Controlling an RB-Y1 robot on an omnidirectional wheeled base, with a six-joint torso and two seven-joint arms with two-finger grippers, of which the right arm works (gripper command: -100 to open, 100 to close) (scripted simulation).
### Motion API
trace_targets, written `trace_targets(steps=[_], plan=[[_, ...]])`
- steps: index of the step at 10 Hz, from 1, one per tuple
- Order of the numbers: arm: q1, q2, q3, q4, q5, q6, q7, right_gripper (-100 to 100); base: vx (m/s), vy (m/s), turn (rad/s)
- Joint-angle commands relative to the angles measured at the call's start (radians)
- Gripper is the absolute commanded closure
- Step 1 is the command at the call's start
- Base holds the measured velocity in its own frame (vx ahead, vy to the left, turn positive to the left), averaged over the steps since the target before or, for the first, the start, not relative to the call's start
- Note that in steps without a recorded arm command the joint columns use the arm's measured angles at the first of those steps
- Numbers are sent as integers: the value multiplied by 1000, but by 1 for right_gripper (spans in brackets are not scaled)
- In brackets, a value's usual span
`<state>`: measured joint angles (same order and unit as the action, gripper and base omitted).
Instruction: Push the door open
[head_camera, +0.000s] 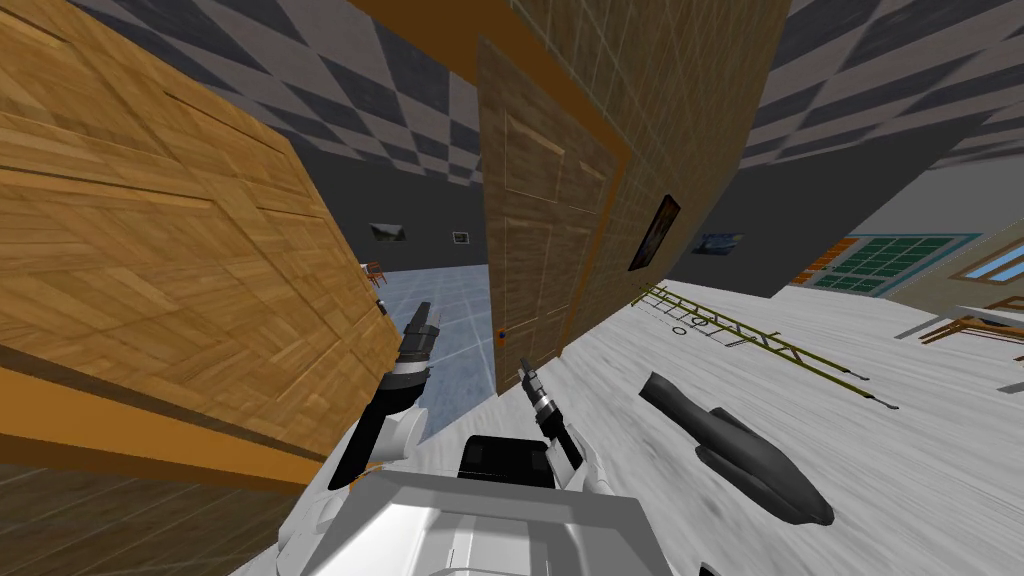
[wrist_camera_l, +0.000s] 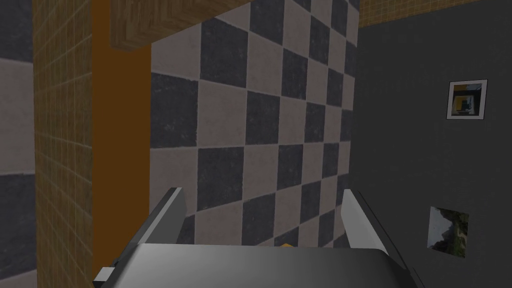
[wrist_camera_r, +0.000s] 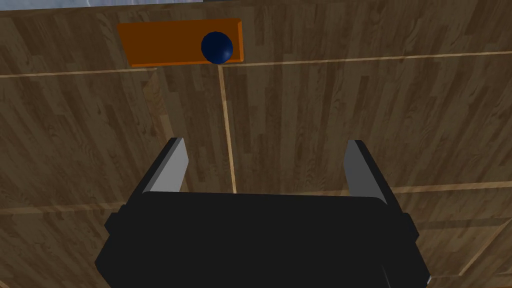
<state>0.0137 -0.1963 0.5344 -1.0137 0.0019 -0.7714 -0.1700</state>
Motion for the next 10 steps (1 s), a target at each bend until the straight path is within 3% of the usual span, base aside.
trace_targets(steps=[1,7,10], plan=[[-14,-5,18,38,-2,-2,-6,-100,140,111,-111],[-53,-12,54,136,-7,-13,-20,-100,115,69,-55],[-55,2,41,149,-6,-17,-12,-100,106,68,28]])
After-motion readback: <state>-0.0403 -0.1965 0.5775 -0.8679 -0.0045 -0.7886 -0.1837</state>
